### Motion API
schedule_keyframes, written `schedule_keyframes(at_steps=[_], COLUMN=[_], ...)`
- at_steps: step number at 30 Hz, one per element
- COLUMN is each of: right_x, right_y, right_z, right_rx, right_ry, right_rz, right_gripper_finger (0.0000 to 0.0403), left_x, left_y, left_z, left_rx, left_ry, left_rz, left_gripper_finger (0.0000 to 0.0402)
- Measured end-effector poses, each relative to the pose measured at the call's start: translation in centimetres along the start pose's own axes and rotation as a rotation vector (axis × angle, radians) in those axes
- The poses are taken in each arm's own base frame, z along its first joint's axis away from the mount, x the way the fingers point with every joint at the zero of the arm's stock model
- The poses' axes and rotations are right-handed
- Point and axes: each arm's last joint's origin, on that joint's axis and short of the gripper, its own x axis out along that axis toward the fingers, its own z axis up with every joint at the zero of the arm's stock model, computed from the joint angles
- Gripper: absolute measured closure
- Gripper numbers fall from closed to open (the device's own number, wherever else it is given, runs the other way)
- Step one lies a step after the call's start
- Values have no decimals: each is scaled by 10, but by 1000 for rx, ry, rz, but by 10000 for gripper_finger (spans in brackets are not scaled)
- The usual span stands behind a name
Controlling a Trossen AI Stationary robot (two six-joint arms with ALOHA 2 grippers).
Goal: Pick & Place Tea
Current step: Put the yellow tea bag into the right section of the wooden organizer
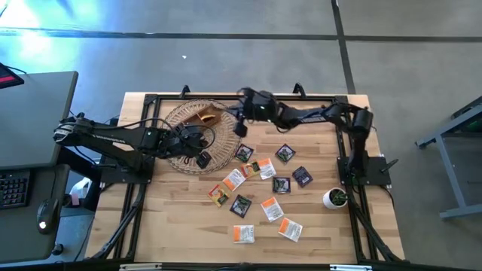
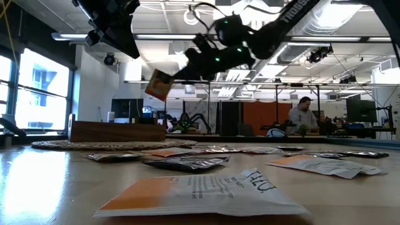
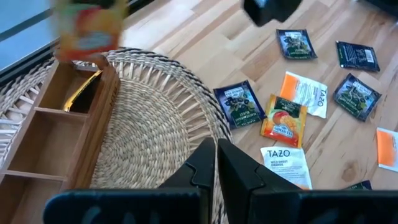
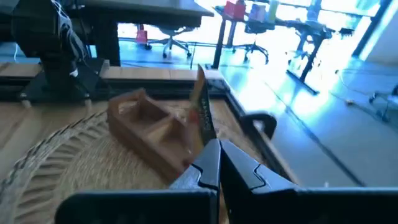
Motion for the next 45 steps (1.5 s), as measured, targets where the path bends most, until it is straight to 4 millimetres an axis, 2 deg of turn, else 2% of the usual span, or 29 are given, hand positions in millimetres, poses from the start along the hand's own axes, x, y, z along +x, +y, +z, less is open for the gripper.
schedule_keyframes(at_steps=[2,5,9,14,20,25,31,35,38,45], right_x=[16,36,54,65,66,65,65,72,76,76], right_y=[-3,-8,-15,-31,-50,-56,-53,-46,-41,-43], right_z=[12,17,11,2,0,-1,-4,-14,-22,-21], right_rx=[-55,-102,-132,-138,-100,-105,-115,-141,-178,-201], right_ry=[28,127,229,271,248,249,247,241,267,291], right_rz=[9,25,24,18,50,50,127,154,154,78], right_gripper_finger=[403,403,403,403,403,403,403,403,403,402], left_x=[0,0,0,0,0,0,0,0,0,0], left_y=[0,0,0,0,0,1,1,1,1,0], left_z=[0,0,0,-1,-1,-1,-1,-1,-1,-1], left_rx=[0,0,2,25,35,43,42,41,40,34], left_ry=[-1,1,4,7,2,-2,-2,-2,-2,2], left_rz=[1,-1,-4,3,10,14,15,14,14,11], left_gripper_finger=[386,386,386,386,386,386,386,386,386,386])
